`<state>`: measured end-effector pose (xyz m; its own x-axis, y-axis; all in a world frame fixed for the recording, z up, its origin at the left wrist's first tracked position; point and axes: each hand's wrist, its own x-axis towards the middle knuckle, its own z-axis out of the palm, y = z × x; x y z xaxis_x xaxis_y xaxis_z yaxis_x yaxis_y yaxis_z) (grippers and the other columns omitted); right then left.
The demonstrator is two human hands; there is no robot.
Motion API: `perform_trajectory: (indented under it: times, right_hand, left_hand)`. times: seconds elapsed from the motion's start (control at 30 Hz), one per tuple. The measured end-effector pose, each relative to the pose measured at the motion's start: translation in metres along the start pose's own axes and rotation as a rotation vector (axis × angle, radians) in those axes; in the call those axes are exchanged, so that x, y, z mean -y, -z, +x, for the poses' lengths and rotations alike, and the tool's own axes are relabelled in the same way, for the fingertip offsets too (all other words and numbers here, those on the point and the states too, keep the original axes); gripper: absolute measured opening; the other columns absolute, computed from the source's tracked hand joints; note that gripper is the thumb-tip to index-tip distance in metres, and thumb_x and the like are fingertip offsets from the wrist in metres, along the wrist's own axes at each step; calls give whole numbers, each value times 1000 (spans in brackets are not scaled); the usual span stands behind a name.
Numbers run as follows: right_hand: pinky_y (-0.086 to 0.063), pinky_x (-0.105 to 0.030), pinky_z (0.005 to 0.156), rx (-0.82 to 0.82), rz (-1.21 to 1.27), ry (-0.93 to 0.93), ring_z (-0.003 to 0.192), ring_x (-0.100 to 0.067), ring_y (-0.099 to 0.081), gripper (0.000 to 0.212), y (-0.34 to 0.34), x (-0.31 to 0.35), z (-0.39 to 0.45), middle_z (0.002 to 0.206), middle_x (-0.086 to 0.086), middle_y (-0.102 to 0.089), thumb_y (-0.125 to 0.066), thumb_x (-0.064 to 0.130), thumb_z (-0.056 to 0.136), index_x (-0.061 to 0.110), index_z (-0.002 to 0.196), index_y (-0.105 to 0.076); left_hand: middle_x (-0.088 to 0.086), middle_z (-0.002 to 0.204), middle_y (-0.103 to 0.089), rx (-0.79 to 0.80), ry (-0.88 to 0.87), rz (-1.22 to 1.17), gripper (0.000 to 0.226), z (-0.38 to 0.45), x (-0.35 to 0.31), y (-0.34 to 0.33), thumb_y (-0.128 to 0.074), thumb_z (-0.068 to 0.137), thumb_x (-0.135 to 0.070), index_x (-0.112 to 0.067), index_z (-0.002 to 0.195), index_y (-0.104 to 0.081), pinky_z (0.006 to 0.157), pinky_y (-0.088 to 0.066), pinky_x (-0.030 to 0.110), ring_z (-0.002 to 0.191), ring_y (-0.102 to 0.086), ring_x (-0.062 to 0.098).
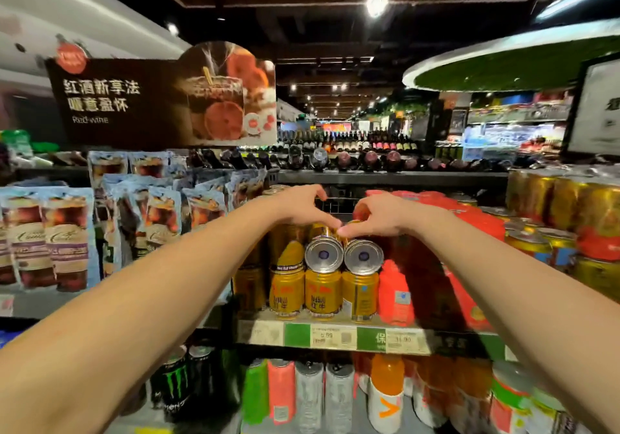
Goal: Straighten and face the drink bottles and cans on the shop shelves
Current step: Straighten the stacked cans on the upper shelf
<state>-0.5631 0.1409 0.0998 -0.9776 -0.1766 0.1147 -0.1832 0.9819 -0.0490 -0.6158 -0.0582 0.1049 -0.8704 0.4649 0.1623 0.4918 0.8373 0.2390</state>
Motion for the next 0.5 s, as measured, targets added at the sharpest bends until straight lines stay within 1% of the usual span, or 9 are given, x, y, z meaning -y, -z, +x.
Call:
perform_trajectory:
  times: [0.07,0.13,0.17,0.2,0.23,0.3,0.4,0.47,0.5]
  right_hand:
    - [-51,-36,88,80,-26,-16,105,-29,-64,99,1,-1,6,118,-12,-69,-51,92,68,6,116,-66]
    - [-51,-40,95,126,-40,-18,107,-28,-63,102,1,-1,11,120,-11,-67,-50,93,66,7,119,-65]
    - [-51,-40,94,136,-45,-18,106,-27,-62,100,1,-1,13,121,-8,-66,-51,93,67,9,121,-63]
    - [-49,-38,90,141,-48,-16,105,-25,-60,98,1,-1,13,121,-5,-63,-52,93,67,12,122,-61]
    - [-47,-37,86,149,-50,-13,103,-23,-58,97,1,-1,14,118,-1,-60,-52,92,67,15,124,-58]
    - [-41,-34,80,170,-39,-6,101,-22,-54,96,1,0,15,113,2,-53,-53,92,67,17,128,-53]
    - [-40,-30,70,195,20,5,93,-15,-56,88,3,-1,17,105,6,-55,-59,87,68,19,122,-50]
    - [-39,-26,66,195,64,16,88,-7,-53,82,4,-2,17,100,11,-53,-64,84,69,20,118,-47]
    - [-40,-27,68,191,90,23,89,-7,-52,81,4,-2,16,100,12,-52,-66,82,68,21,117,-46]
  left_hand:
    - [4,137,-57,131,44,107,87,13,2,1,-64,73,-79,-16,133,-55,95,-47,39,117,-57,25]
    - [6,143,-54,282,83,184,97,22,4,0,-54,72,-87,-14,137,-55,102,-46,42,121,-55,26]
    - [7,145,-52,328,95,205,103,25,4,0,-51,70,-90,-13,139,-54,102,-45,42,124,-54,27]
    - [7,146,-51,350,99,219,107,28,4,-1,-50,68,-92,-13,140,-54,100,-44,41,123,-53,27]
    - [7,146,-52,367,96,226,111,30,3,-2,-50,65,-94,-13,141,-54,98,-44,40,122,-54,27]
    - [7,148,-50,430,97,196,118,33,0,-2,-54,57,-95,-14,143,-52,99,-43,41,121,-53,28]
    - [7,149,-48,550,99,106,129,31,-5,3,-59,41,-95,-16,143,-51,99,-43,41,118,-52,26]
    - [7,149,-48,578,95,80,128,31,-6,4,-60,40,-93,-16,142,-52,104,-42,41,126,-51,27]
    - [6,147,-48,578,104,70,123,30,-5,4,-61,44,-91,-17,141,-52,103,-43,41,127,-51,28]
